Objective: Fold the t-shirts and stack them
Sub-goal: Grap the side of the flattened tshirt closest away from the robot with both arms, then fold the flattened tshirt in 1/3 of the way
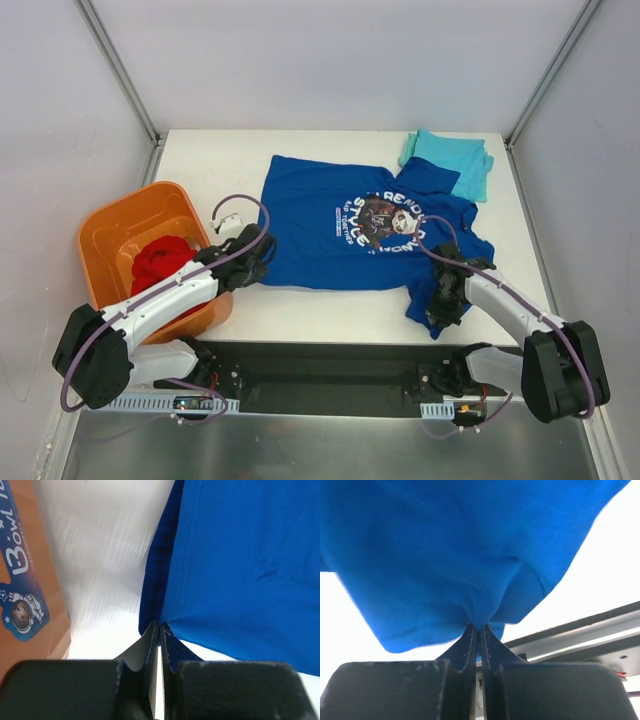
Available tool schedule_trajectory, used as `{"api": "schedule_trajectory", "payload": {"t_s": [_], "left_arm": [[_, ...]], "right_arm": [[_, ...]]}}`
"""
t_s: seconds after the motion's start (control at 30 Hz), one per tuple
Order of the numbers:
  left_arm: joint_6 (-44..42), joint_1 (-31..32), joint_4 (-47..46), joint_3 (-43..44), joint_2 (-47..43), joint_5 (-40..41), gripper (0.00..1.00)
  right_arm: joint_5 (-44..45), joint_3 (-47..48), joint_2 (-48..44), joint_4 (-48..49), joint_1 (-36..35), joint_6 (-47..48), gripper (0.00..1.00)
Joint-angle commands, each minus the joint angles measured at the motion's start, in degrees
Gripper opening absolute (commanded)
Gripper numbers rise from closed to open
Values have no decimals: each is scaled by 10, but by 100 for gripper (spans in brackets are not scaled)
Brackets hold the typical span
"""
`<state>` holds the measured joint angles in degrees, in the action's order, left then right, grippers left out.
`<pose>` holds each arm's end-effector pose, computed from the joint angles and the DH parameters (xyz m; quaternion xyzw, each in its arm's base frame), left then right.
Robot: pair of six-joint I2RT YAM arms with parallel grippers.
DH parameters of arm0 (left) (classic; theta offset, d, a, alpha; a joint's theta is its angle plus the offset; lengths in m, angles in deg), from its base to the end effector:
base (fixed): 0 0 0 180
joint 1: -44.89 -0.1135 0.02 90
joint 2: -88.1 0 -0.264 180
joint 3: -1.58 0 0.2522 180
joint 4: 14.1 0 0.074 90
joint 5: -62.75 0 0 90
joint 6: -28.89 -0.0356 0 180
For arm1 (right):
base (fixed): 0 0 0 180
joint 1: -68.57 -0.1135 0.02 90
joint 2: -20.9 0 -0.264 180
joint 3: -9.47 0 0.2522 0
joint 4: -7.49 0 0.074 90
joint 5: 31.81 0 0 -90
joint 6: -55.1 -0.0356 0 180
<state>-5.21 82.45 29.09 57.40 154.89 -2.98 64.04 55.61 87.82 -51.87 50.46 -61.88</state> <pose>0.1880 -0.1261 0.2218 -0.2121 0.9080 -0.0819 0.3518 0.1637 0.0497 0.1591 0.0813 0.9917 -0.0140 0.0988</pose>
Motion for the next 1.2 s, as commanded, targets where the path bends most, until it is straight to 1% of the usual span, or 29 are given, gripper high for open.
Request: {"api": "schedule_trajectory", "payload": {"t_s": [0.0, 0.03, 0.07, 0.1, 0.13, 0.17, 0.2, 0.23, 0.3, 0.47, 0.57, 0.7, 0.87, 1.0, 1.1, 1.17], "left_arm": [[-18, 4, 11, 16, -39, 13, 0], [-18, 4, 10, 14, -50, 13, 0], [-18, 4, 10, 11, -73, 13, 0], [-17, 4, 10, 8, -87, 11, 0], [-16, 3, 10, 2, -100, 12, 0], [-15, 4, 10, -2, -129, 10, 0], [-15, 4, 10, -7, -143, 10, 0], [-16, 4, 11, -10, -159, 7, 0], [-17, 4, 13, -15, -203, 3, 0], [-23, 4, 20, -17, -291, -17, 0], [-25, 4, 23, -21, -324, -33, 0], [-23, 4, 26, -29, -344, -55, 0], [-25, 3, 27, -23, -361, -59, 0], [-61, 4, 26, 36, -359, -54, 0], [-76, 4, 27, 64, -365, -41, 0], [-76, 4, 27, 65, -370, -44, 0]], "right_arm": [[69, 67, -76, -64, -3, 21, 0], [86, 86, -124, -87, -3, 21, 1], [104, 102, -150, -109, -3, 20, 1], [138, 139, -175, -152, -3, 18, 1], [151, 157, -224, -170, -3, 16, 1], [163, 173, -245, -187, -3, 17, 1], [184, 208, -264, -222, -2, 14, 1], [194, 223, -294, -242, -3, 11, 1], [216, 268, -315, -295, -2, 0, 1], [238, 318, -384, -352, -2, -11, 1], [226, 324, -409, -365, -2, -13, 1], [191, 327, -420, -365, -2, 3, 0], [202, 363, -427, -354, -3, 35, 1], [197, 421, -419, -317, -2, 64, 1], [189, 438, -410, -289, -2, 76, 1], [182, 437, -406, -282, -2, 77, 1]]}}
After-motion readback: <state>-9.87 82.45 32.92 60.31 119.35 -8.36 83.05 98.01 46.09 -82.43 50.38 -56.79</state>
